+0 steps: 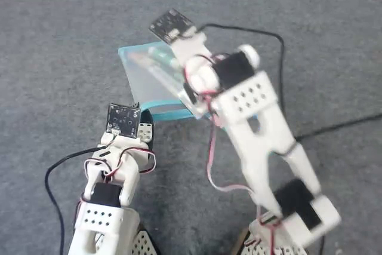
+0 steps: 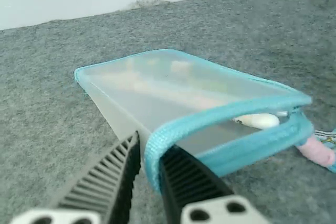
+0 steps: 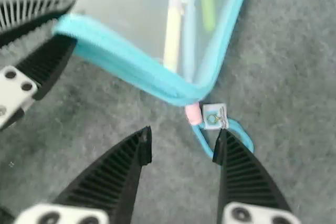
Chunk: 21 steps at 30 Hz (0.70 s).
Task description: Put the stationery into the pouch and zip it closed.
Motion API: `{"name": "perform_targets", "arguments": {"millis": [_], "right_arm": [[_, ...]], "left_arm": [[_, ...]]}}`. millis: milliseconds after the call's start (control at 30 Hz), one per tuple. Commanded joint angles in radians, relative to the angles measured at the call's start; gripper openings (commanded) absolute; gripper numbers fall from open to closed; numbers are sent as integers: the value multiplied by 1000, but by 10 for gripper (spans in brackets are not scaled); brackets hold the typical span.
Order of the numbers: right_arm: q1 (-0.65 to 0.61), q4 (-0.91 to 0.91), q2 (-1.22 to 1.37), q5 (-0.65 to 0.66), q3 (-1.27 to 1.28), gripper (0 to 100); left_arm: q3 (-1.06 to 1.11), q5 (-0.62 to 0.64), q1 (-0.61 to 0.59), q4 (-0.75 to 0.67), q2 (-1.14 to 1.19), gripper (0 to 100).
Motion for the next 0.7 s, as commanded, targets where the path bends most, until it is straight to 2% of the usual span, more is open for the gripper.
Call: {"name": "perform_targets", "arguments": {"millis": [0, 200, 300, 667], "right_arm": [[65, -196, -219, 23, 307, 188], [81, -733, -449, 17, 982, 188], [82, -944, -499, 17, 1172, 188], [81, -1133, -470, -15, 1297, 191]], "left_arm": [[-19, -5, -3, -37, 5, 11], [-19, -5, -3, -37, 5, 11], [-19, -5, -3, -37, 5, 11], [-19, -5, -3, -37, 5, 11]]}}
